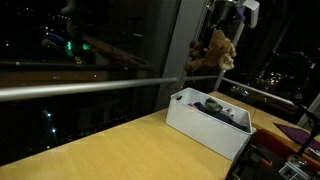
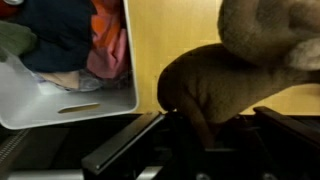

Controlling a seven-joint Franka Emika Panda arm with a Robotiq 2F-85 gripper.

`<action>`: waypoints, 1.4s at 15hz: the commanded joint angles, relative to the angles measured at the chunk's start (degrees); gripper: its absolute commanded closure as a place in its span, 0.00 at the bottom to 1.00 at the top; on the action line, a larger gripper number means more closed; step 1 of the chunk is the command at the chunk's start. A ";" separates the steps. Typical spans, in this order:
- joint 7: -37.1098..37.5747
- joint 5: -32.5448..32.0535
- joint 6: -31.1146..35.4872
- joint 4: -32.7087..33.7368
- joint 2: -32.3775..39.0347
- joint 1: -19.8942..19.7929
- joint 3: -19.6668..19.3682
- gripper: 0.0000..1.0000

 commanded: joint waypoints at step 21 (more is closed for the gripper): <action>-32.39 -3.43 -0.49 -13.70 -0.31 -11.99 -4.51 0.00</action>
